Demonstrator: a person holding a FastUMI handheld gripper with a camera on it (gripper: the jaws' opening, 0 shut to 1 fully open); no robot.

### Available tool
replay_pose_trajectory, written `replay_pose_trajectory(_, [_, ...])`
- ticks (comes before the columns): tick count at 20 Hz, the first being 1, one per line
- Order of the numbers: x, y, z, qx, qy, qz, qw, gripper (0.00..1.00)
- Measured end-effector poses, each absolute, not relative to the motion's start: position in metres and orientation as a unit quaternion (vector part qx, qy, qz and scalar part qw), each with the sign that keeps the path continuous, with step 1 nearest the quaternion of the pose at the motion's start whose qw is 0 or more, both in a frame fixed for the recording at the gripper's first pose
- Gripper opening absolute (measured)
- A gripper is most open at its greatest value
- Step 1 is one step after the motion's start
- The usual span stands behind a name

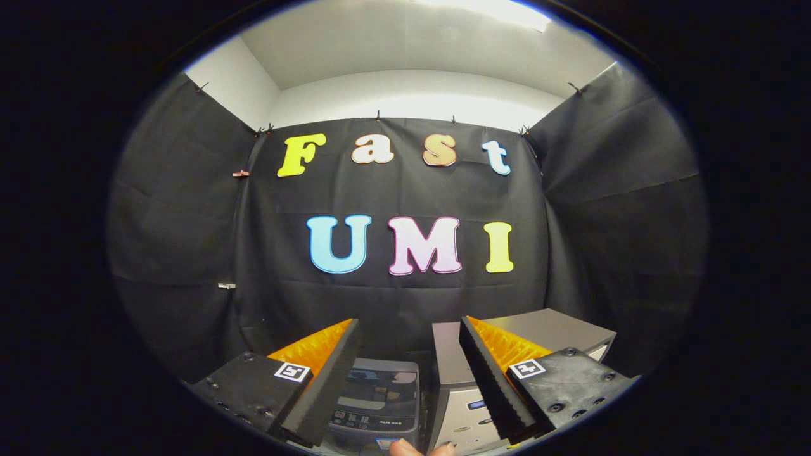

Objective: Put the clothes into the washing machine and then close the washing machine lid.

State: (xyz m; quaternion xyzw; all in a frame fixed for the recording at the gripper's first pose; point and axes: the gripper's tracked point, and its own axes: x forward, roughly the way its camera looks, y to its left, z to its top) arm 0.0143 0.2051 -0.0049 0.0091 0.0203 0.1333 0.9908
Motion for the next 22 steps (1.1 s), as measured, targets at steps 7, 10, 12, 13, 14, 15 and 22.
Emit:
replay_pose_trajectory(7, [0.016,0.201,-0.014,0.003,0.026,0.131,0.991,0.98])
replay_pose_trajectory(10, [0.015,0.202,-0.015,0.002,0.027,0.133,0.991,0.98])
replay_pose_trajectory(12, [0.015,0.204,-0.016,0.002,0.028,0.134,0.991,0.98])
replay_pose_trajectory(13, [0.015,0.206,-0.017,0.001,0.029,0.136,0.990,0.98])
replay_pose_trajectory(14, [0.015,0.207,-0.017,0.002,0.029,0.138,0.990,0.98])
replay_pose_trajectory(15, [0.014,0.207,-0.017,0.001,0.029,0.138,0.990,0.98])
replay_pose_trajectory(22, [0.016,0.207,-0.024,-0.007,0.034,0.133,0.990,0.98])
